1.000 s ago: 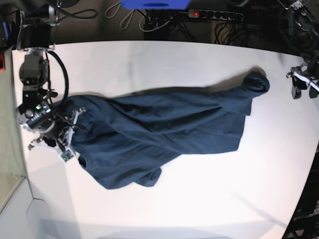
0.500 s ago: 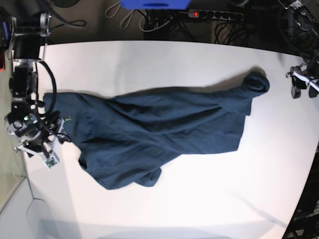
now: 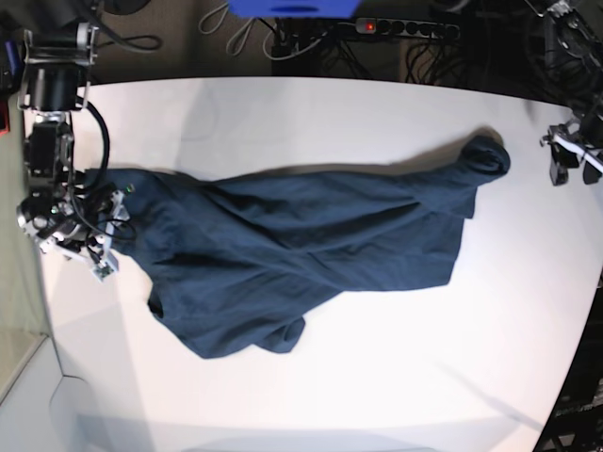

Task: Layout the t-shirt on the table in an organized manner, then fold the t-shirt properly
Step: 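Drag the grasped shirt edge with the right gripper away from the sleeve, then pull the shirt edge with the right gripper to spread the body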

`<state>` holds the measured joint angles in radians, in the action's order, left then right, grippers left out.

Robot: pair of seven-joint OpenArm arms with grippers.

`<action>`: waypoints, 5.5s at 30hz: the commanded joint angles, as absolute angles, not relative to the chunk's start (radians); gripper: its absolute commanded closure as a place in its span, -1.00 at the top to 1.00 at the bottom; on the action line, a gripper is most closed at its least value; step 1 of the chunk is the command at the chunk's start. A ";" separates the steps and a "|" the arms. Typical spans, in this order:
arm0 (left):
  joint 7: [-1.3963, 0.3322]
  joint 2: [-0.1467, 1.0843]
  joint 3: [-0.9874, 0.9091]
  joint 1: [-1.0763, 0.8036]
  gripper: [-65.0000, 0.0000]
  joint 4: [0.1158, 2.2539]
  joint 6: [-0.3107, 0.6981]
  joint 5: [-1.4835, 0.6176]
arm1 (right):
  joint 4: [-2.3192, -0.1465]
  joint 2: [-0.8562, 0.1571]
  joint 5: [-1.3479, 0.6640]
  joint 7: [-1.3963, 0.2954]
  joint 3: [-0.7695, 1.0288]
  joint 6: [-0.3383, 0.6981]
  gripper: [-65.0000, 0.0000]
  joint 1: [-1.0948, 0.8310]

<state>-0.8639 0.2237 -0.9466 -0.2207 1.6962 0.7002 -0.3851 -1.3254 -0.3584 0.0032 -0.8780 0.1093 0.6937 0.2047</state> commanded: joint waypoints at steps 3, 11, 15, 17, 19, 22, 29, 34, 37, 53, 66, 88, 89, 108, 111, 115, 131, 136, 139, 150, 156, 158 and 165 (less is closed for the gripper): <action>-0.843 0.243 -0.951 -0.211 0.14 1.716 0.698 -0.400 | -1.342 -0.377 -0.005 -0.823 0.114 0.698 0.20 0.189; -0.843 0.243 -0.951 -0.211 0.14 1.716 0.698 -0.400 | -1.340 -0.380 -0.004 -0.817 0.114 0.698 0.17 0.157; -0.843 0.243 -0.951 -0.211 0.14 1.716 0.698 -0.400 | -1.342 -0.380 -0.004 -0.817 0.114 0.698 -0.26 0.151; -0.843 0.243 -0.951 -0.211 0.14 1.716 0.698 -0.400 | -1.343 -0.380 -0.004 -0.825 0.114 0.698 -0.65 0.151; -0.843 0.243 -0.951 -0.211 0.14 1.716 0.698 -0.400 | -1.343 -0.380 -0.004 -0.825 0.114 0.698 -1.00 0.151; -0.843 0.243 -0.951 -0.211 0.14 1.716 0.698 -0.400 | -1.343 -0.380 -0.001 -0.826 0.114 0.698 -1.00 0.150; -0.843 0.245 -0.951 -0.213 0.14 1.724 0.698 -0.400 | -1.492 -0.380 -0.001 -0.842 0.171 0.698 -1.00 0.107; -0.843 0.242 -0.951 -0.216 0.14 1.770 0.698 -0.400 | -1.751 -0.364 -0.005 -0.852 0.217 0.698 -1.00 0.035; -0.843 0.242 -0.951 -0.214 0.14 1.778 0.698 -0.401 | -1.871 -0.341 -0.005 -0.875 0.217 0.698 -1.00 -0.001; -0.843 0.229 -0.946 -0.211 0.14 1.781 0.698 -0.401 | -1.956 -0.328 -0.005 -0.869 0.275 0.698 -1.00 -0.160; -0.843 0.234 -0.949 -0.209 0.14 1.771 0.698 -0.463 | -1.949 -0.282 0.001 -0.868 0.220 0.698 -1.00 -0.306; -0.843 0.234 -0.944 -0.197 0.14 1.768 0.698 -0.463 | -2.006 -0.263 -0.001 -0.872 0.225 0.698 0.05 -0.366; -0.843 0.234 -0.944 -0.197 0.14 1.768 0.698 -0.461 | -2.017 -0.263 -0.001 -0.878 0.223 0.698 0.05 -0.367; -0.843 0.231 -0.947 -0.196 0.14 1.768 0.698 -0.460 | -2.022 -0.309 0.001 -0.891 -0.002 0.698 0.05 -0.200; -0.843 0.231 -0.949 -0.197 0.14 1.768 0.698 -0.458 | -1.997 -0.309 0.001 -0.891 -0.008 0.698 0.05 -0.196; -0.843 0.231 -0.949 -0.197 0.14 1.768 0.698 -0.458 | -1.928 -0.309 0.001 -0.891 -0.008 0.698 0.05 -0.157; -0.843 0.231 -0.949 -0.197 0.14 1.768 0.698 -0.458 | -1.801 -0.334 0.001 -0.883 -0.007 0.698 -0.10 -0.130; -0.843 0.231 -0.949 -0.197 0.14 1.768 0.698 -0.460 | -1.805 -0.352 0.001 -0.889 -0.005 0.698 -0.83 -0.130; -0.843 0.231 -0.949 -0.197 0.14 1.768 0.698 -0.461 | -1.807 -0.352 0.001 -0.889 -0.001 0.698 -1.00 -0.130; -0.843 0.229 -0.947 -0.197 0.14 1.768 0.698 -0.463 | -2.043 -0.386 0.001 -0.891 0.068 0.698 -1.00 -0.147; -0.843 0.229 -0.951 -0.197 0.14 1.768 0.698 -0.463 | -2.032 -0.358 0.001 -0.898 0.236 0.698 -1.00 0.035; -0.843 0.229 -0.951 -0.199 0.14 1.768 0.698 -0.463 | -2.032 -0.354 0.001 -0.920 0.309 0.698 -1.00 0.099; -0.843 0.232 -0.992 -0.197 0.14 1.768 0.698 -0.463 | -2.032 -0.395 -0.001 -1.040 0.421 0.698 -1.00 0.104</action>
